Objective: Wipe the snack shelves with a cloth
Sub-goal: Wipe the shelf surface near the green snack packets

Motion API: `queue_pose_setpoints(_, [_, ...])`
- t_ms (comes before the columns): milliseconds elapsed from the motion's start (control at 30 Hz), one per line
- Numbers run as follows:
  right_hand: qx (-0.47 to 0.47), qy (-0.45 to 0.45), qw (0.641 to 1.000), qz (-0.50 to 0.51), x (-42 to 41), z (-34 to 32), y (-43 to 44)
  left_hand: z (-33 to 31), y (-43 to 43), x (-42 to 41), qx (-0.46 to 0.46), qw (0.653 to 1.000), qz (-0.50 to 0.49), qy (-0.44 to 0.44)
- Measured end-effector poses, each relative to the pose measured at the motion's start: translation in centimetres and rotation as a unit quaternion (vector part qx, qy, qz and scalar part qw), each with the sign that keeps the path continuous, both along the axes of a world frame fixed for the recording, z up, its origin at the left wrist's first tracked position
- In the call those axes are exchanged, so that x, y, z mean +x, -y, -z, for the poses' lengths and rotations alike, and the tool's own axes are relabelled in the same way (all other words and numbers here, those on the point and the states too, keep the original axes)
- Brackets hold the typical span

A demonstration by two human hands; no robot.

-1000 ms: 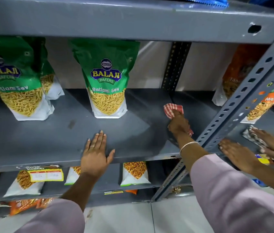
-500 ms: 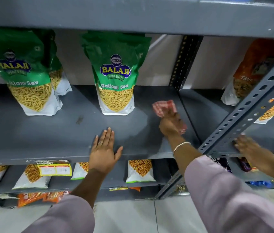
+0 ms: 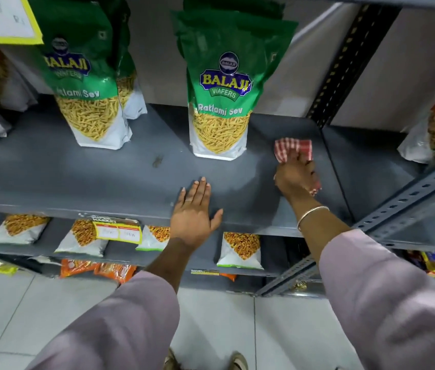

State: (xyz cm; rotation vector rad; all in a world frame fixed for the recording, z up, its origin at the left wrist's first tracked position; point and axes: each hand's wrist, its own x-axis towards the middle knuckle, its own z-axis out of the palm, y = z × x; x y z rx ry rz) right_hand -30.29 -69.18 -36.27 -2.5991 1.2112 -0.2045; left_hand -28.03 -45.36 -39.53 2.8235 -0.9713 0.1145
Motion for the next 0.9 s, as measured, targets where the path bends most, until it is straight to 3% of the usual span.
queue_pose_setpoints(133, [-0.060,0.004,0.986,-0.156,1.1,-0.7,-0.7,0.0,0.1,0.2,0.002,1.000,0.000,0.002])
queue_pose_setpoints(267, [0.004,-0.021,1.000,0.015,3.5,-1.2,2.6,0.2,0.1,0.1,-0.016,1.000,0.003,0.003])
queue_pose_setpoints(300, [0.017,-0.019,1.000,-0.002,4.5,-1.2,2.8,0.2,0.1,0.1,-0.019,1.000,0.002,0.004])
queue_pose_setpoints(400, [0.047,-0.006,0.981,-0.190,8.1,0.9,3.8,0.2,-0.1,0.1,-0.027,1.000,0.003,0.012])
queue_pose_setpoints(467, [0.071,-0.035,0.977,-0.199,10.4,1.7,5.2,0.4,-0.2,0.2,-0.032,0.999,0.004,0.016])
queue_pose_setpoints(600, [0.087,-0.037,0.986,-0.140,10.2,-2.1,4.7,0.7,-0.1,0.4,-0.052,0.999,-0.001,0.014])
queue_pose_setpoints(900, [0.066,-0.056,0.994,0.064,6.7,-1.5,7.5,0.7,-0.2,0.4,-0.040,0.999,-0.004,-0.010])
